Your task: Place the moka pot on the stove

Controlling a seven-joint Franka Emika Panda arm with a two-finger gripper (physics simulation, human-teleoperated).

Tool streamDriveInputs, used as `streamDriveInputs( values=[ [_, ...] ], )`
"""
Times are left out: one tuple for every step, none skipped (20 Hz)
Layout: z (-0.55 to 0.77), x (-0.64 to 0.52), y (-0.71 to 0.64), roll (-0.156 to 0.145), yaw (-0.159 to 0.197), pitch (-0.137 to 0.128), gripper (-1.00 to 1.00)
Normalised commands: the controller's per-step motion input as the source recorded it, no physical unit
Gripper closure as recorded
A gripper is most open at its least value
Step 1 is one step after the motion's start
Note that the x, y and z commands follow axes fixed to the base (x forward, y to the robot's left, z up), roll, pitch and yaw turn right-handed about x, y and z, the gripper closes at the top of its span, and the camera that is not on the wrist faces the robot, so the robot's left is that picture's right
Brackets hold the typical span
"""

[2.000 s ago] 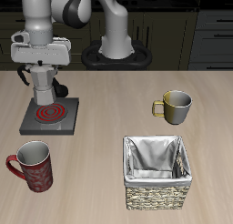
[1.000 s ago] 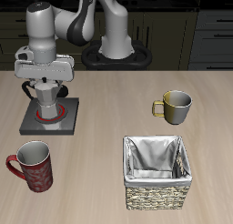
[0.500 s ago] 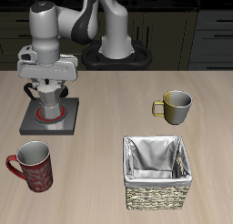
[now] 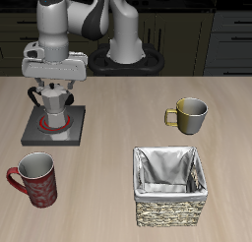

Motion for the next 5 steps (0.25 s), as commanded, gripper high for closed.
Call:
streamDriveInputs(
  values=[
    [0.12, -0.18, 0.23, -0.017, -0.032, 0.034, -1.00],
    [0.18, -0.18, 0.32, 0.079, 0.117, -0.066, -1.00],
    [0.12, -0.18, 0.14, -0.025, 0.018, 0.033, -1.00],
    [0.25, -0.29, 0.27, -0.022, -0.063, 0.049, -1.00],
    [-0.01, -0.05, -0.02, 0.000, 0.000, 0.000, -1.00]
  ],
)
